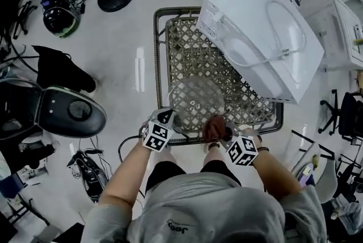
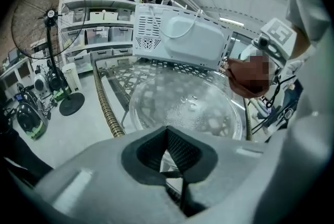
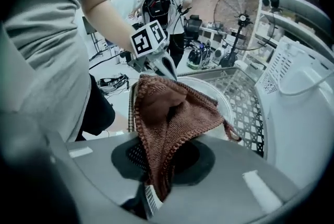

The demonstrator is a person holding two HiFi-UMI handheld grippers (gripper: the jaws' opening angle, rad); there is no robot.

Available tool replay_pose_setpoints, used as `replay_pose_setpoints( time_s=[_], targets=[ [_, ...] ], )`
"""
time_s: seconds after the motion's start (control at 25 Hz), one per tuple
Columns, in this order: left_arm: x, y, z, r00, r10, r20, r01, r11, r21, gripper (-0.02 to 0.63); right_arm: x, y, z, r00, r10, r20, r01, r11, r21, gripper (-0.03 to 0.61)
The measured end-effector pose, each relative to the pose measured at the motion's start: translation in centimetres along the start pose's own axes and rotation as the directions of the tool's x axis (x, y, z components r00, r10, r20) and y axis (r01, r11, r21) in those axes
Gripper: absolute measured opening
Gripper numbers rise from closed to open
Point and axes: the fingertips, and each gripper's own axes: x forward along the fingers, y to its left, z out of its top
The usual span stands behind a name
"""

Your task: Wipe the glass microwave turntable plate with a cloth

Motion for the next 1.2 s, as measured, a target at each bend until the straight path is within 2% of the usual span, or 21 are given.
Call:
replay_pose_setpoints(
  time_s=[0.12, 0.24, 0.36, 0.48, 0.6, 0.72, 0.92, 1.04, 1.2],
  targets=[
    [0.0, 0.2, 0.0, 1.000, 0.009, -0.012, -0.009, 1.000, -0.013, 0.000, -1.6, -0.6, 0.6, 0.998, -0.051, 0.027, 0.049, 0.996, 0.070, 0.066],
    [-0.5, -0.5, -0.3, 0.998, 0.008, -0.059, -0.010, 0.999, -0.046, 0.000, -3.7, -0.9, 0.8, 0.995, -0.085, 0.044, 0.080, 0.990, 0.115, 0.066],
    [-1.9, -0.7, 1.2, 0.998, 0.009, -0.063, -0.013, 0.998, -0.055, 0.000, -5.9, -2.4, 1.9, 0.989, -0.120, 0.085, 0.105, 0.980, 0.169, 0.066],
    [-4.4, -0.6, 4.7, 1.000, 0.012, 0.010, -0.012, 0.997, -0.077, 0.000, -8.1, -4.3, 3.3, 0.979, -0.162, 0.120, 0.136, 0.970, 0.201, 0.066],
    [-8.0, -0.4, 8.6, 0.991, 0.022, 0.135, -0.009, 0.995, -0.100, 0.000, -9.9, -5.4, 4.5, 0.969, -0.187, 0.159, 0.146, 0.960, 0.237, 0.066],
    [-12.6, 0.2, 12.6, 0.960, 0.044, 0.276, -0.012, 0.993, -0.115, 0.000, -11.5, -6.6, 6.7, 0.952, -0.208, 0.223, 0.142, 0.950, 0.277, 0.066],
    [-18.8, 0.3, 17.7, 0.884, 0.064, 0.463, 0.004, 0.989, -0.146, 0.000, -14.8, -8.8, 9.5, 0.911, -0.259, 0.321, 0.140, 0.927, 0.349, 0.066],
    [-21.3, 0.4, 18.8, 0.851, 0.080, 0.520, 0.007, 0.986, -0.165, 0.000, -16.6, -10.2, 10.9, 0.880, -0.298, 0.370, 0.148, 0.912, 0.381, 0.066],
    [-23.4, 0.0, 19.3, 0.817, 0.085, 0.570, 0.033, 0.981, -0.194, 0.000, -19.3, -11.3, 12.4, 0.835, -0.346, 0.428, 0.157, 0.895, 0.417, 0.066]
  ],
)
